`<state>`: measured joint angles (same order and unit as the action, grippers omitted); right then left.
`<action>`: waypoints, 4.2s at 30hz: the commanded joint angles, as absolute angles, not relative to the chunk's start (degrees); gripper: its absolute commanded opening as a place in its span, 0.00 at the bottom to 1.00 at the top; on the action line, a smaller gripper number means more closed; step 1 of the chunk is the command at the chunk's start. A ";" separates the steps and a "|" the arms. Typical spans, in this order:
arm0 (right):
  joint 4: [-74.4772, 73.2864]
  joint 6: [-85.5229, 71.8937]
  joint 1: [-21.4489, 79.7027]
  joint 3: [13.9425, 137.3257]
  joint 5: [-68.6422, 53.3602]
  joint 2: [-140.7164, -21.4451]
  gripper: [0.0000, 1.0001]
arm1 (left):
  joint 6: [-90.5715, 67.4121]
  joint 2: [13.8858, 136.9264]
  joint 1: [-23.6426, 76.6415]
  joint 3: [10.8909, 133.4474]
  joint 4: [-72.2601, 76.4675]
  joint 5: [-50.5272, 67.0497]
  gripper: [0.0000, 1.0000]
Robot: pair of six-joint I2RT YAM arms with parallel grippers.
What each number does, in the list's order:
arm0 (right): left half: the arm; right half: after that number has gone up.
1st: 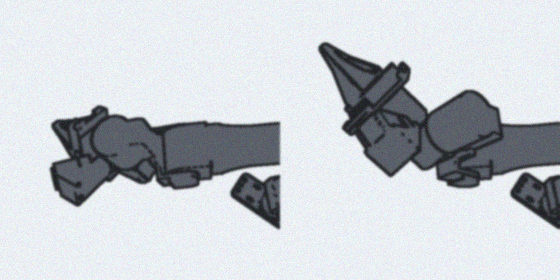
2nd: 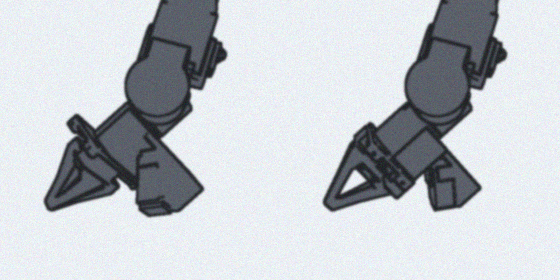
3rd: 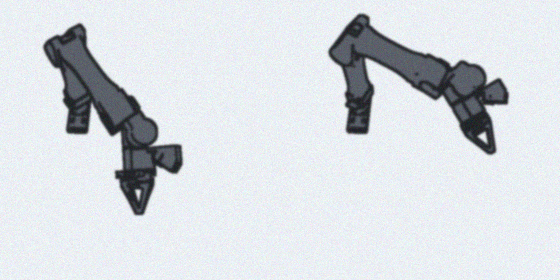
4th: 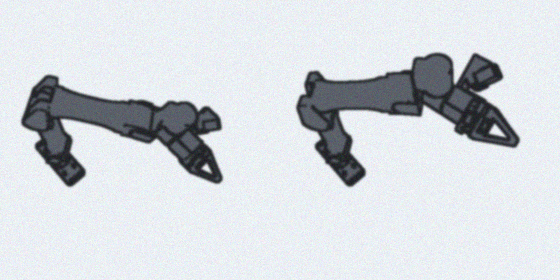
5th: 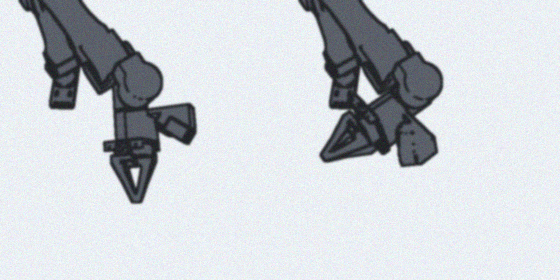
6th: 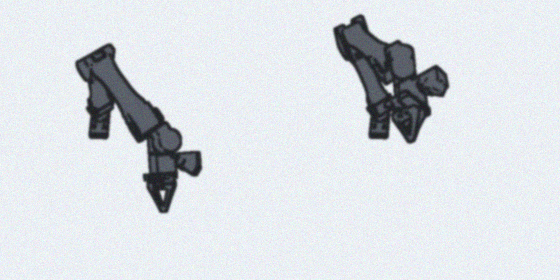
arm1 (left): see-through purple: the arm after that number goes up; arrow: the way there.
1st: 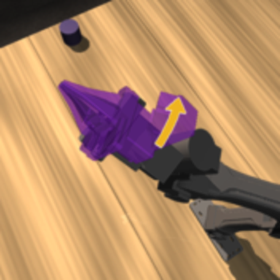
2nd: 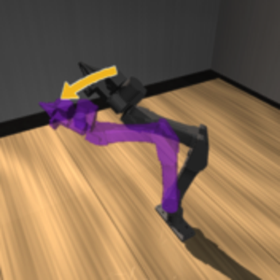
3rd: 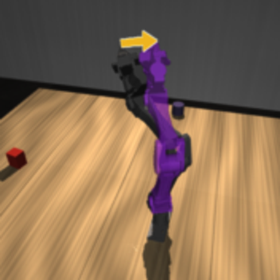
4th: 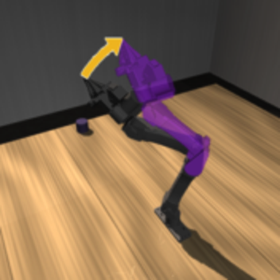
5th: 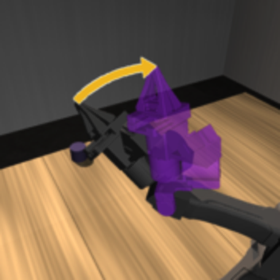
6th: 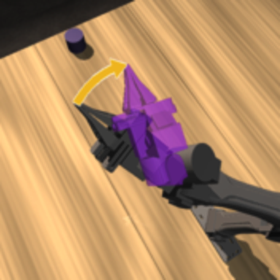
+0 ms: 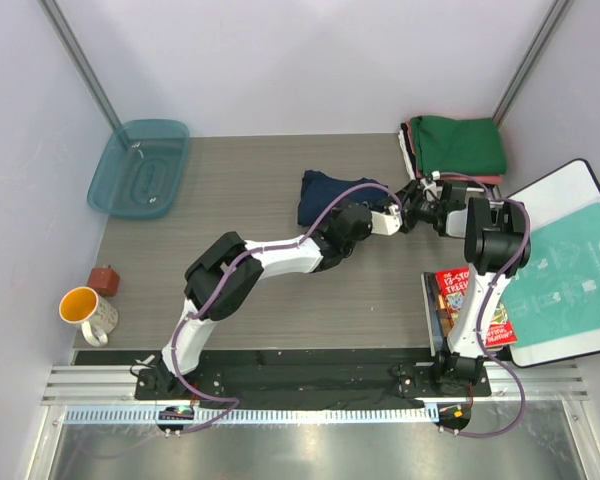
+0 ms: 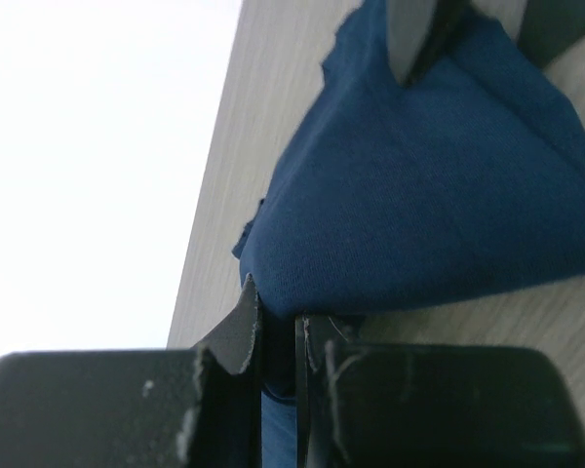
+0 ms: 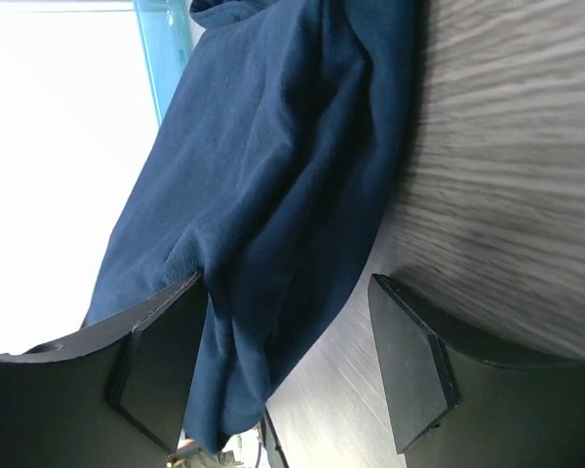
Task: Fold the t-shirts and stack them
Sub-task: Neatly place the folded tshirt to the corner
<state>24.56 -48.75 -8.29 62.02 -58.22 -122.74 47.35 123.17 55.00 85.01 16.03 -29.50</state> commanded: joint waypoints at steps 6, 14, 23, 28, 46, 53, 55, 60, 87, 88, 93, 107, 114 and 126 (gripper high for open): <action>28.83 -50.71 -6.77 63.46 -55.46 -125.51 0.75 | 44.92 122.26 54.58 94.12 20.13 -31.64 0.00; 33.83 -54.75 -6.68 63.81 -56.07 -127.09 0.75 | 39.03 121.99 55.19 93.43 15.91 -32.52 0.00; 40.60 -60.29 -6.68 64.34 -56.60 -128.67 0.75 | 38.58 122.08 55.55 92.29 15.38 -32.52 0.00; 44.47 -63.62 -6.68 64.86 -56.78 -129.11 0.72 | 37.44 122.08 55.99 91.14 14.33 -32.26 0.00; 51.50 -69.00 -6.94 70.40 -60.55 -129.82 0.01 | 34.72 121.20 58.01 82.80 9.50 -29.10 0.00; 19.96 -44.16 -7.03 80.23 -63.28 -127.09 0.01 | 34.63 120.59 58.36 82.35 9.40 -29.70 0.00; 2.41 -29.36 -7.03 85.41 -62.50 -126.91 0.01 | 35.07 120.15 58.36 82.27 9.67 -30.49 0.00; -23.26 -7.41 -7.03 97.37 -56.71 -128.58 0.01 | 33.49 116.47 58.18 82.18 9.15 -33.22 0.33; -60.48 35.86 -3.43 142.03 -29.64 -134.04 0.01 | 24.34 91.67 53.70 69.35 -9.67 -31.55 1.00; -58.90 36.03 -3.08 141.86 -28.84 -133.60 0.01 | 24.61 91.50 53.44 69.17 -9.58 -31.47 1.00; -55.99 37.10 -2.11 142.03 -25.49 -131.93 0.01 | 24.79 91.14 52.56 68.91 -9.05 -31.11 1.00; -48.00 43.15 -1.14 143.00 -14.33 -126.92 0.01 | 24.52 89.56 52.47 67.94 -9.84 -30.59 1.00; -39.30 41.31 -2.90 142.20 -11.52 -122.78 0.01 | 24.17 89.47 52.47 67.85 -10.02 -30.24 1.00; -38.05 40.09 -8.35 143.62 -10.62 -120.68 0.01 | 23.99 89.38 52.47 67.59 -10.37 -29.97 1.00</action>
